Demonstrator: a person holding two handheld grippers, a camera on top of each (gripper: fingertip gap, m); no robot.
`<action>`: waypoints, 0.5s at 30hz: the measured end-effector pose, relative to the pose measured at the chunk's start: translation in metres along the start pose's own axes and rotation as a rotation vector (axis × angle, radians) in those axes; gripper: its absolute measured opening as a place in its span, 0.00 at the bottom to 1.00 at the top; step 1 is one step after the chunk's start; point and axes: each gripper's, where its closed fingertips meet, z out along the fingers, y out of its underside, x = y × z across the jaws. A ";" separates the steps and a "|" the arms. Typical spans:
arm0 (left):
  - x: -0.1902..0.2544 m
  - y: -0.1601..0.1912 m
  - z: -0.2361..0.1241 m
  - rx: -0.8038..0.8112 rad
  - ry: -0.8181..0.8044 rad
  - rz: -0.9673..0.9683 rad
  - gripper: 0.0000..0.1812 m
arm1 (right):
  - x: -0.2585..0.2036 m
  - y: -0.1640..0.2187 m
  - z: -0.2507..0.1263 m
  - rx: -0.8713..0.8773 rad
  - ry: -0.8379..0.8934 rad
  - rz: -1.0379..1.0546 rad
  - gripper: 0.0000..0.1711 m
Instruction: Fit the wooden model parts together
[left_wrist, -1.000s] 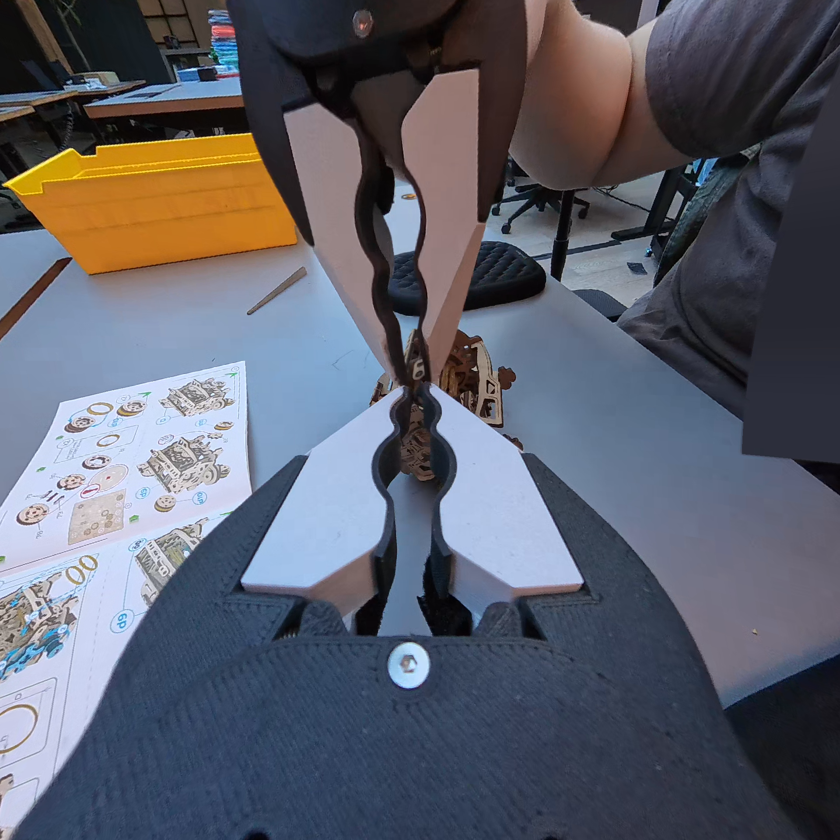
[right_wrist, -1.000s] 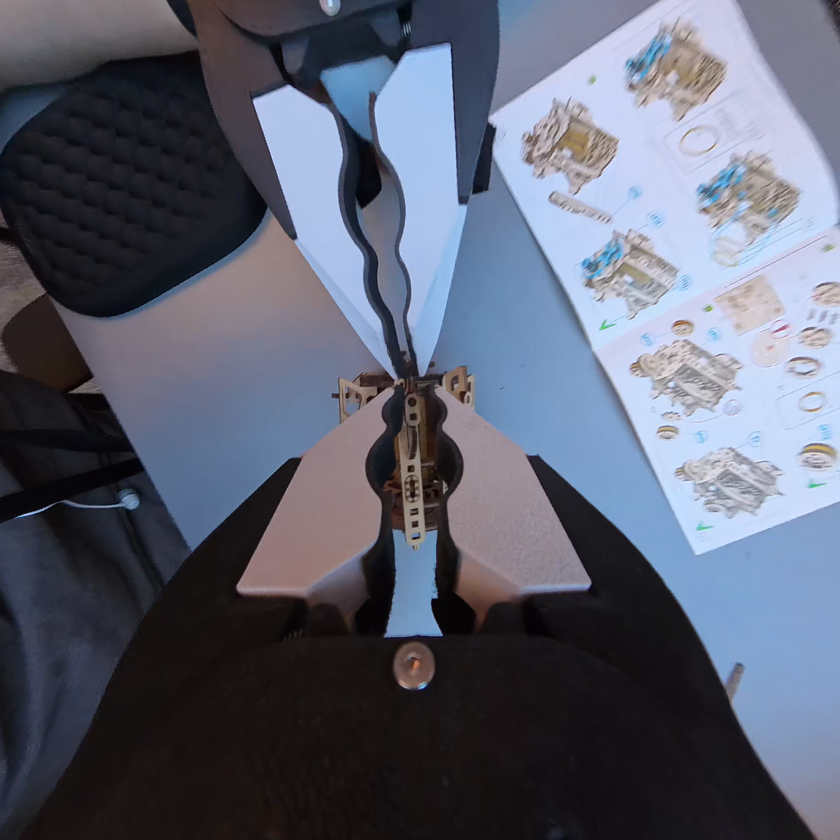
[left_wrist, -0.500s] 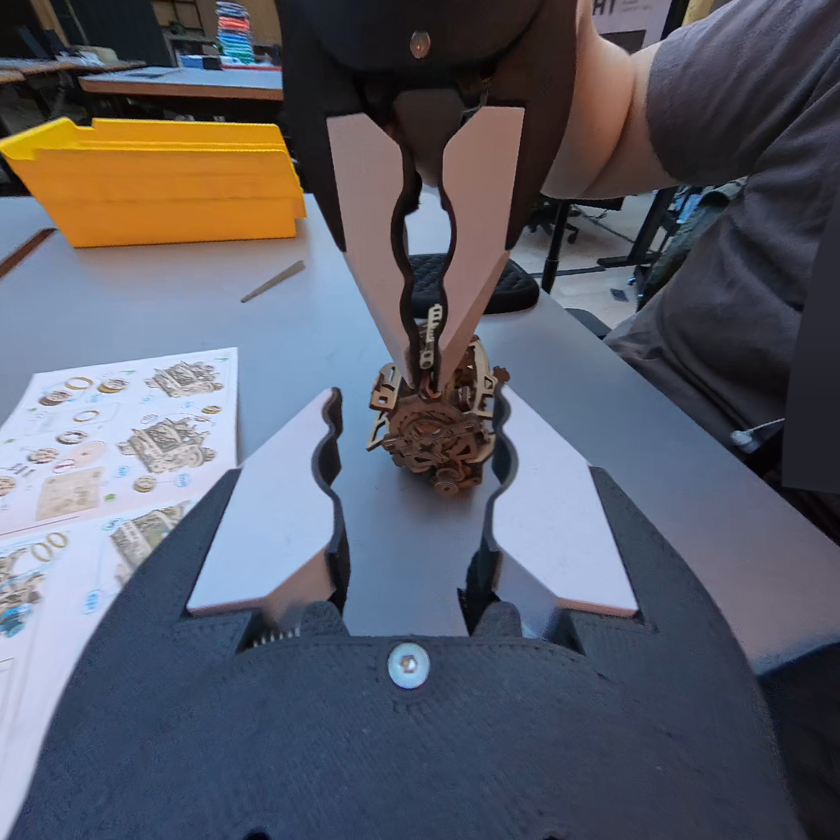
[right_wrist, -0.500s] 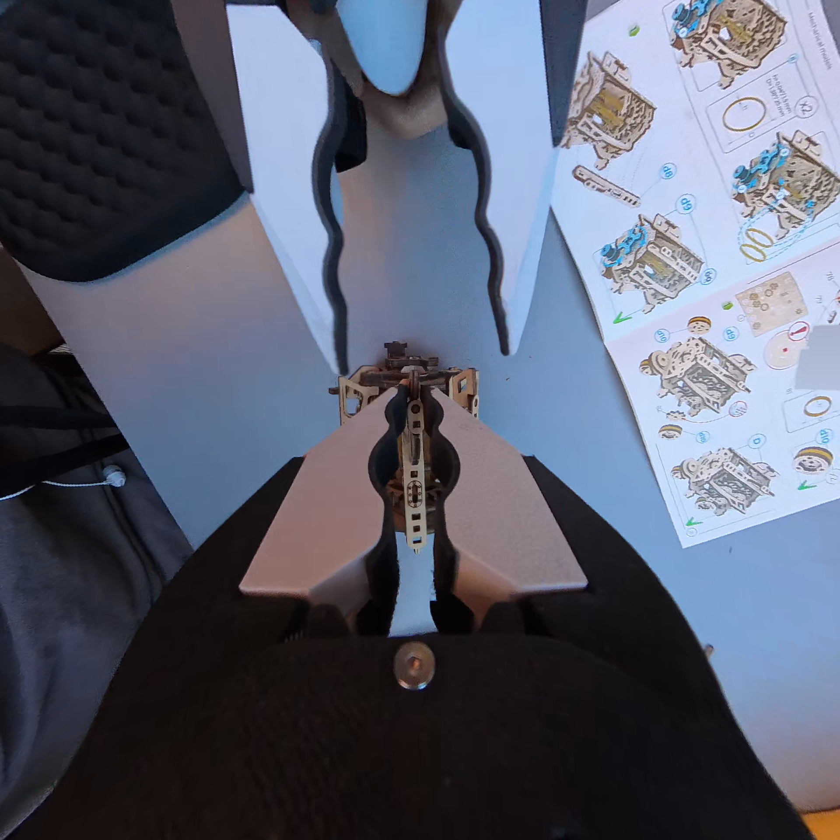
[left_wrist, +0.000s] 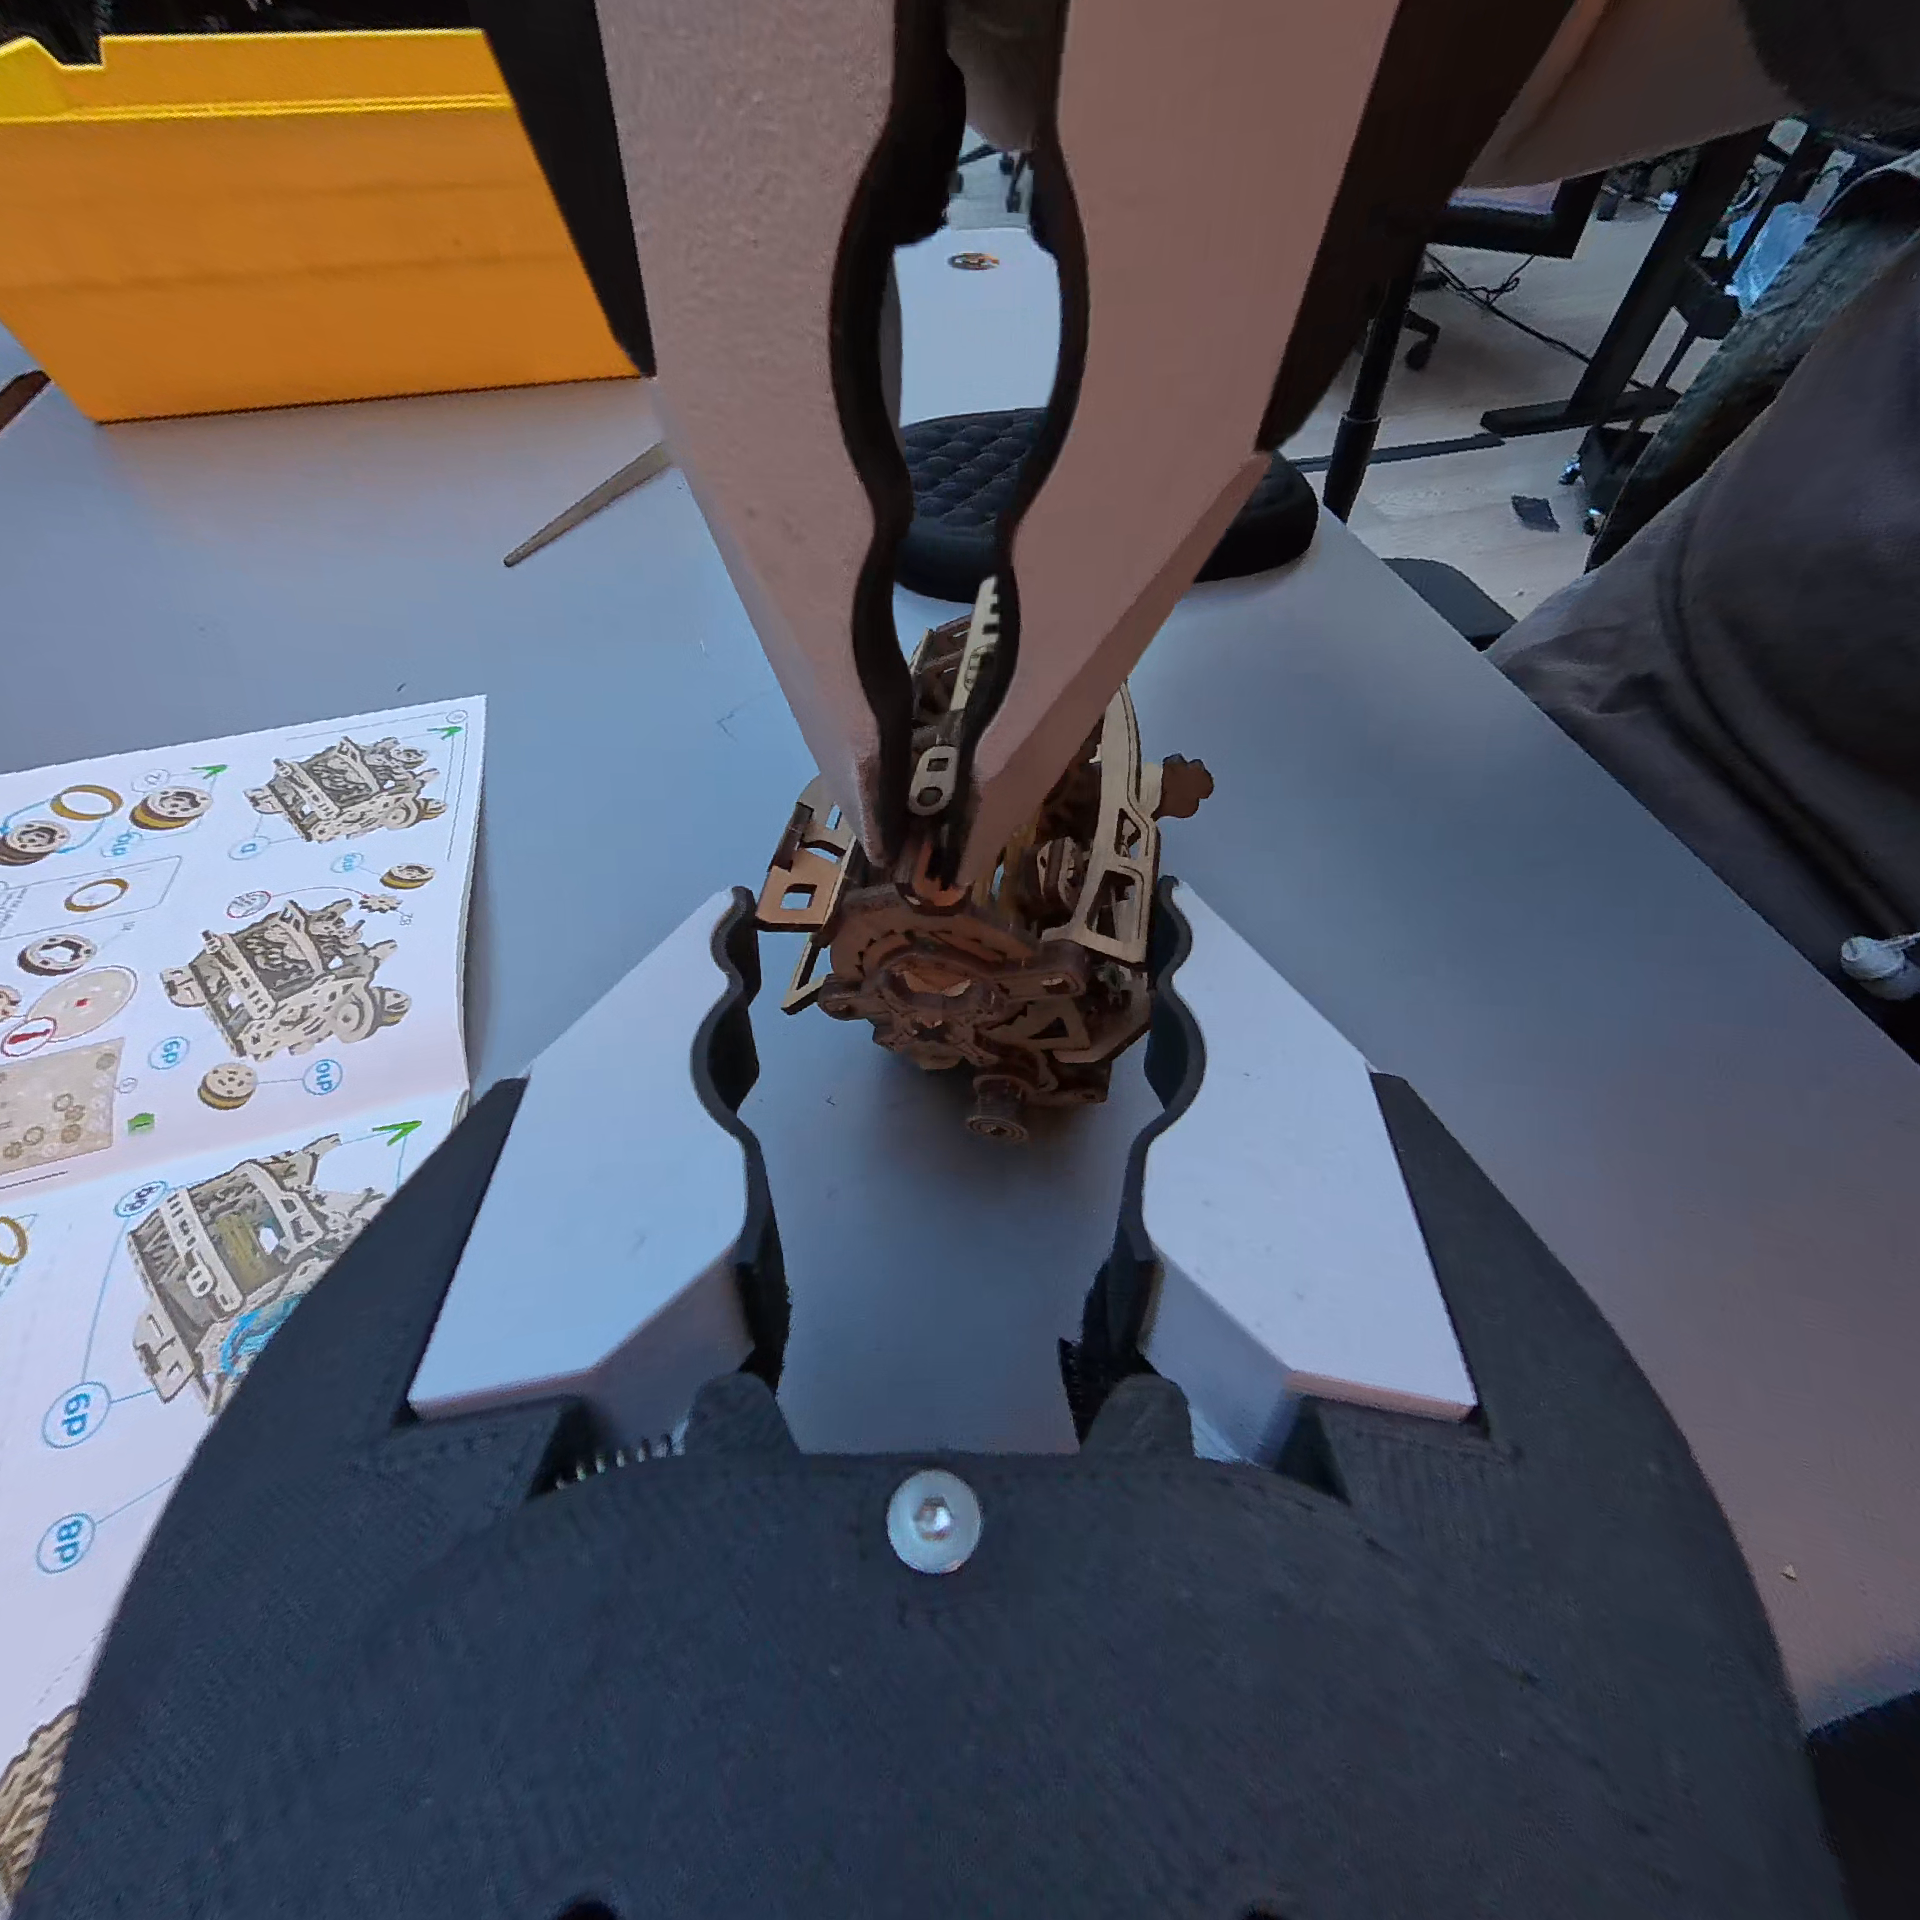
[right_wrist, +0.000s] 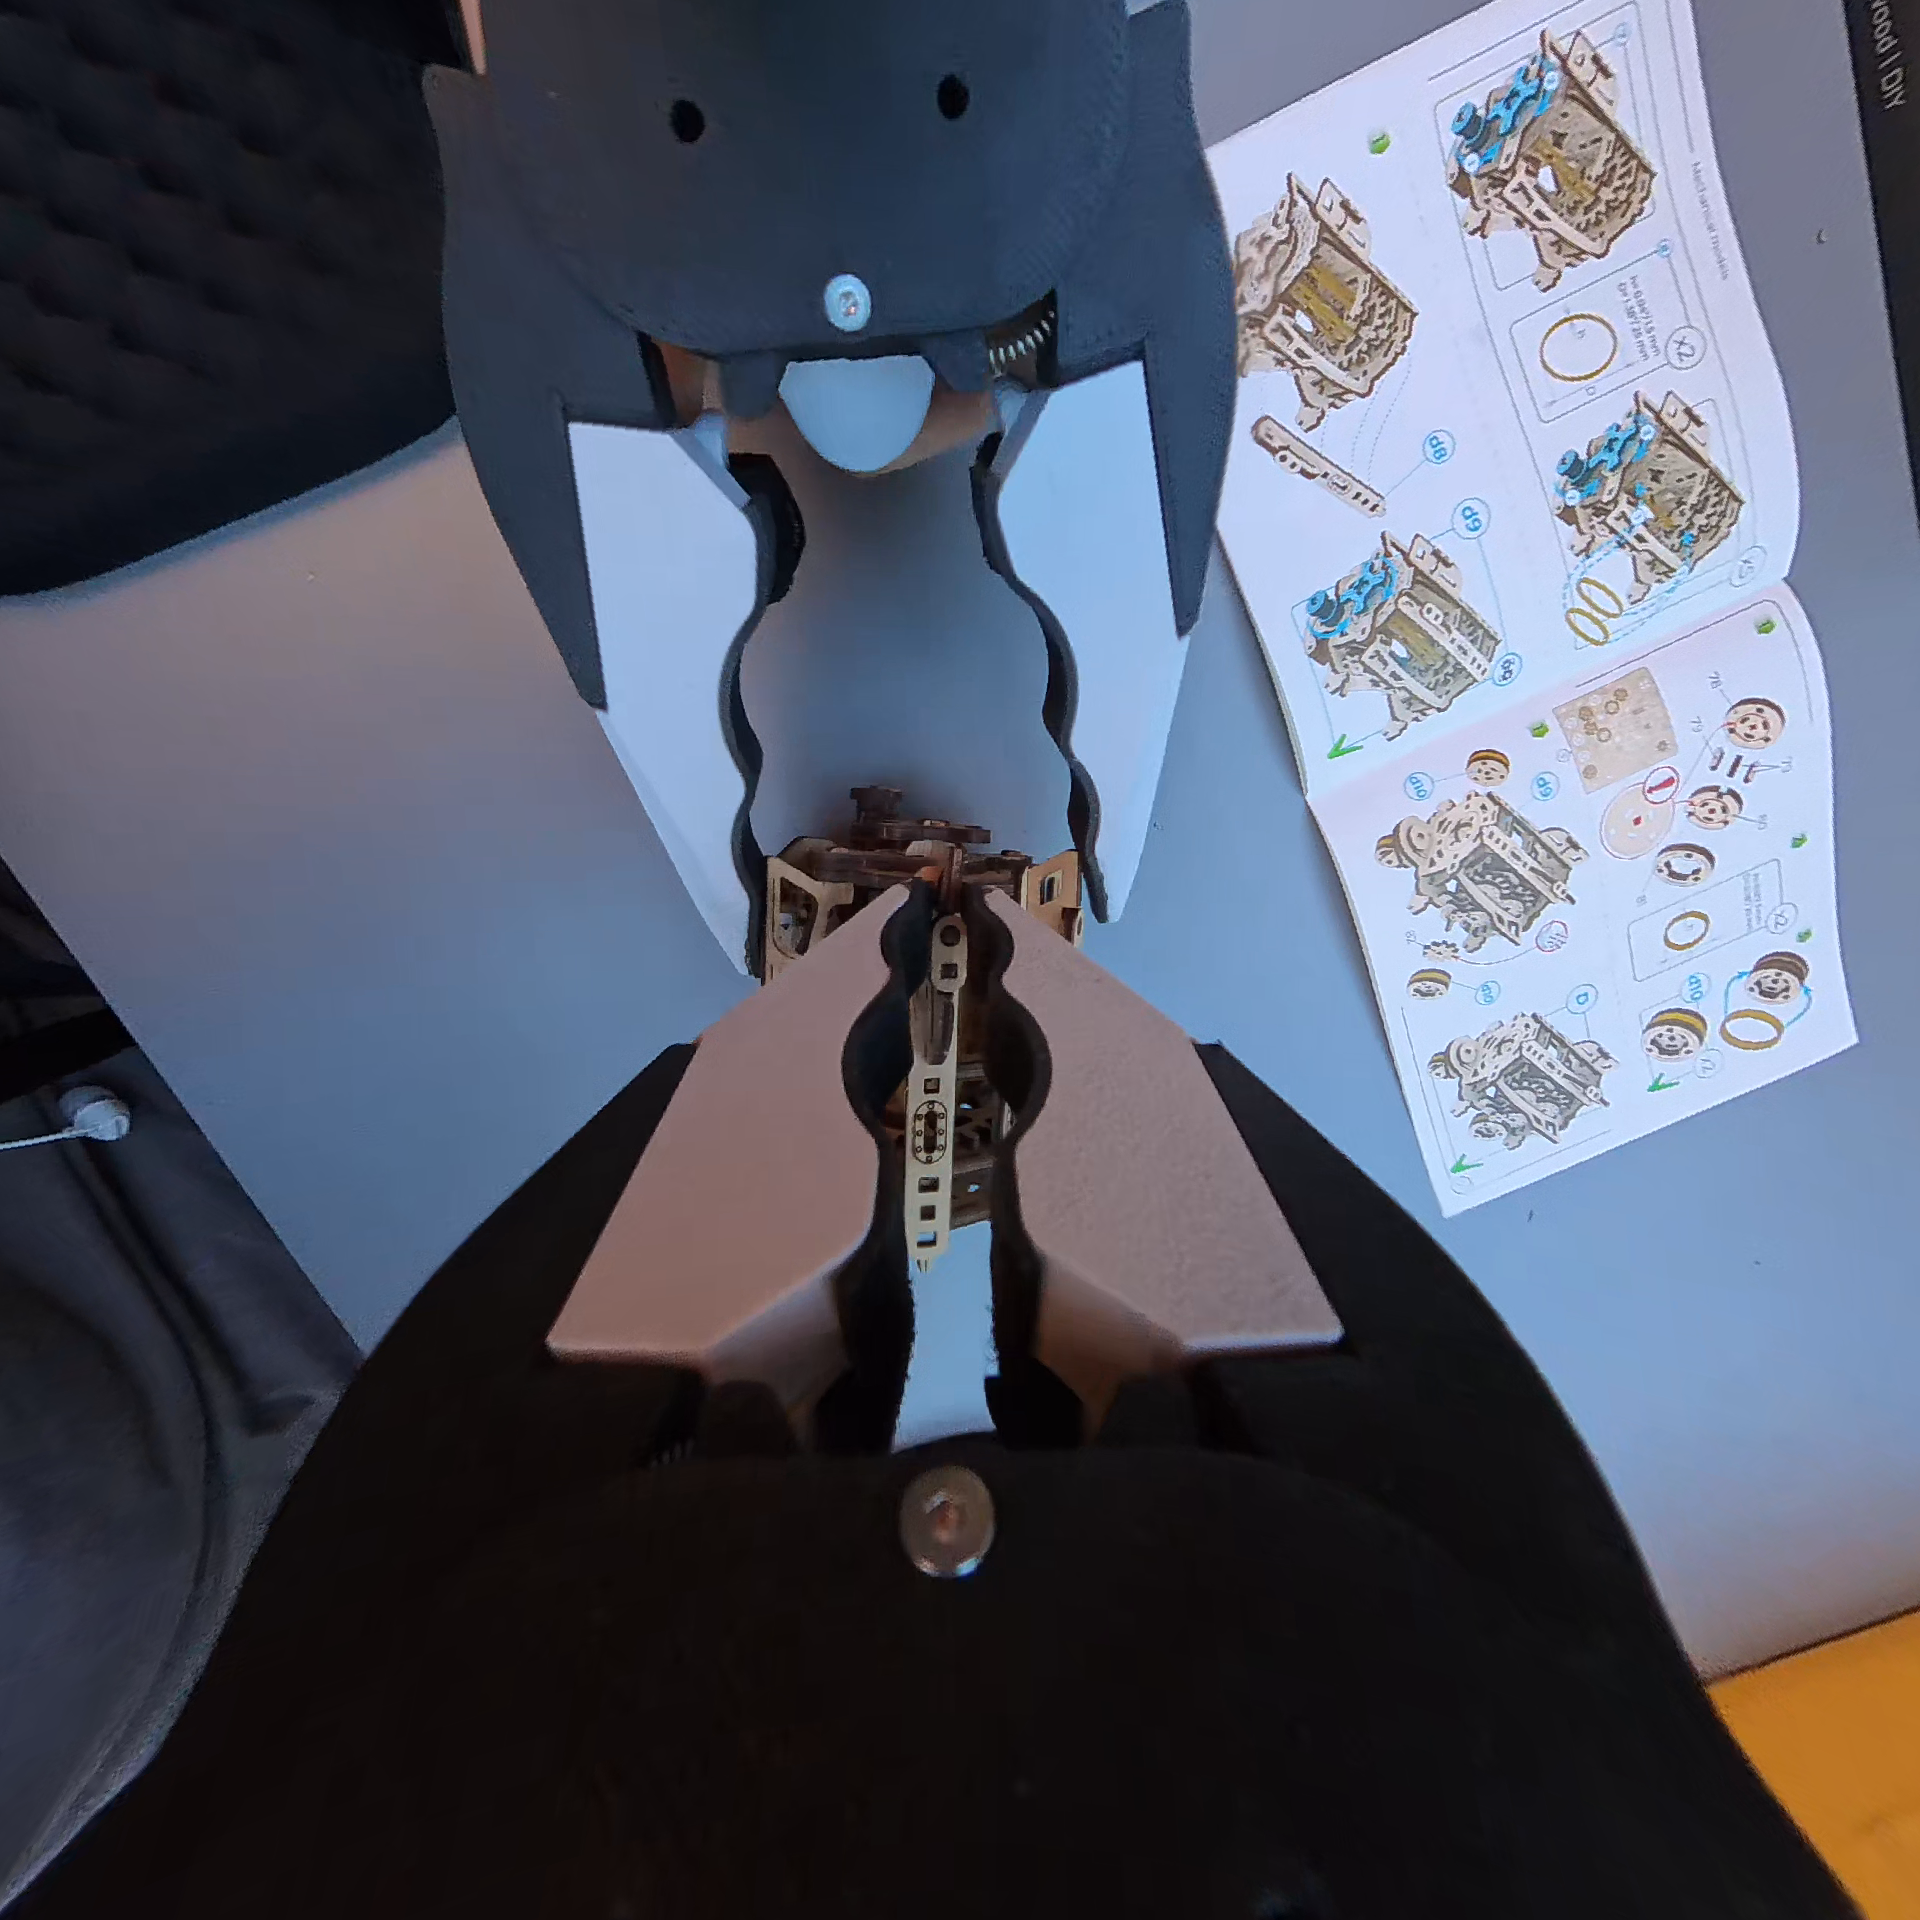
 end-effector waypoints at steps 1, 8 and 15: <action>0.000 0.000 0.000 0.000 0.002 -0.001 0.41 | 0.000 0.000 0.000 -0.010 0.007 -0.008 0.03; 0.000 -0.001 0.001 0.001 0.004 -0.004 0.41 | 0.001 0.001 0.000 -0.083 0.022 -0.040 0.03; -0.001 0.000 0.001 0.001 0.005 -0.008 0.41 | 0.003 0.001 0.000 -0.102 0.080 -0.077 0.03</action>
